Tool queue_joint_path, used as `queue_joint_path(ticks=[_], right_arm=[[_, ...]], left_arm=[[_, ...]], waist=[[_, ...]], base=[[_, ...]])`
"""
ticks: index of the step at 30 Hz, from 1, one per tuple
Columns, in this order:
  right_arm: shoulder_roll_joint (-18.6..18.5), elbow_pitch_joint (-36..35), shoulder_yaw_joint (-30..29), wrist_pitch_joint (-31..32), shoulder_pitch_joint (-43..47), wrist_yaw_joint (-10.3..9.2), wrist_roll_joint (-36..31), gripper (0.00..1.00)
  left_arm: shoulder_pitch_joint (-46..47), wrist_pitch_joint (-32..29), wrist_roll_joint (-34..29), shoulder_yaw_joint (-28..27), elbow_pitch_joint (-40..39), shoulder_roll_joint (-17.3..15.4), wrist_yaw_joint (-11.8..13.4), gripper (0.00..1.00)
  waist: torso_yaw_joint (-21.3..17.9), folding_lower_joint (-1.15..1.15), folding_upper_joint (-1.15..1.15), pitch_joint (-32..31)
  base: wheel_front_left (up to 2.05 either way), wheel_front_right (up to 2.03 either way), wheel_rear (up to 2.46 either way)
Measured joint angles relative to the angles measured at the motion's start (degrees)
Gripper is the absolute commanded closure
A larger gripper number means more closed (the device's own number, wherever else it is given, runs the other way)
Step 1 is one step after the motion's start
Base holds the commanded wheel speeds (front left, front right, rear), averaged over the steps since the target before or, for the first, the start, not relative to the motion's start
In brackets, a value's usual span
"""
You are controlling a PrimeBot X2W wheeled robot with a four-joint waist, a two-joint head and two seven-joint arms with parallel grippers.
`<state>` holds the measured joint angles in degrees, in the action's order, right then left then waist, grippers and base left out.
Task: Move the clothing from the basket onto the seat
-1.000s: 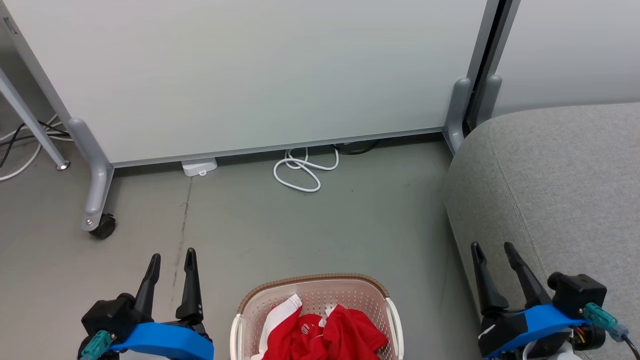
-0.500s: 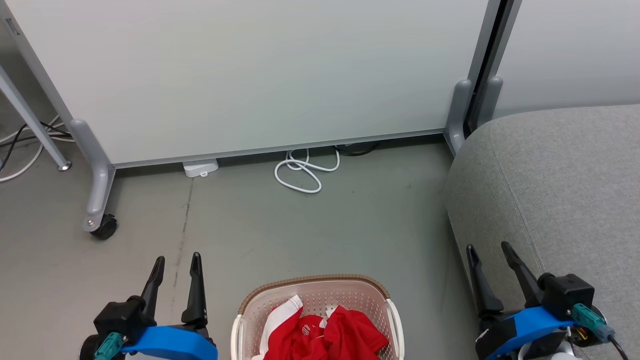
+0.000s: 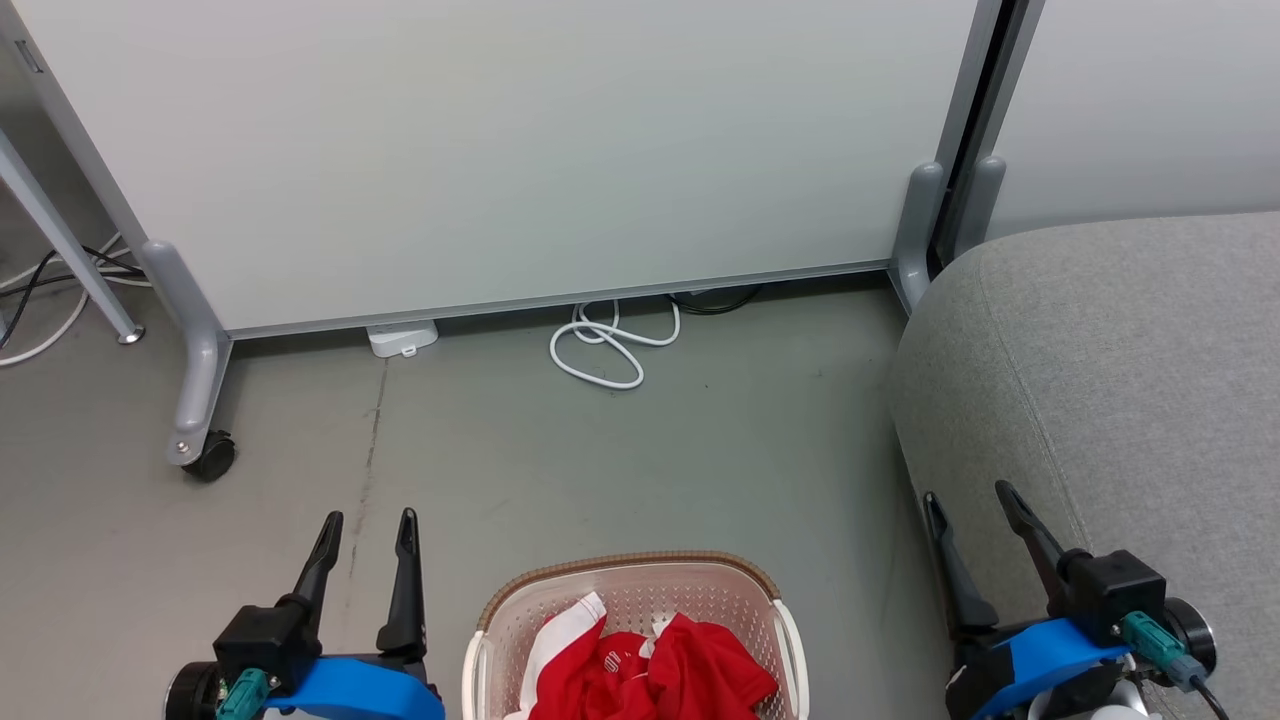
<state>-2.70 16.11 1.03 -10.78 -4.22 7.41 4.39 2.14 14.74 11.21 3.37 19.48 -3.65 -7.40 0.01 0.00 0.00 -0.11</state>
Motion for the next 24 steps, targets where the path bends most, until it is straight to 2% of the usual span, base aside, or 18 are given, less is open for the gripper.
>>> queue_joint_path(ticks=[17, 24], right_arm=[[0.0, 0.0, 0.3, -0.4, 0.0, 0.01, -1.3, 0.00], [-0.1, -1.0, 2.6, -0.5, -1.5, 0.07, -1.1, 0.00]], left_arm=[[0.0, 0.3, -0.9, 0.0, 0.1, 0.1, 0.0, 0.00], [1.0, 0.3, 0.3, 0.5, 1.2, 0.2, 0.0, 0.00]], waist=[[0.0, 0.00, 0.00, 0.1], [-1.9, 0.00, 0.00, 2.4]], base=[[0.00, 0.00, 0.00], [0.00, 0.00, 0.00]])
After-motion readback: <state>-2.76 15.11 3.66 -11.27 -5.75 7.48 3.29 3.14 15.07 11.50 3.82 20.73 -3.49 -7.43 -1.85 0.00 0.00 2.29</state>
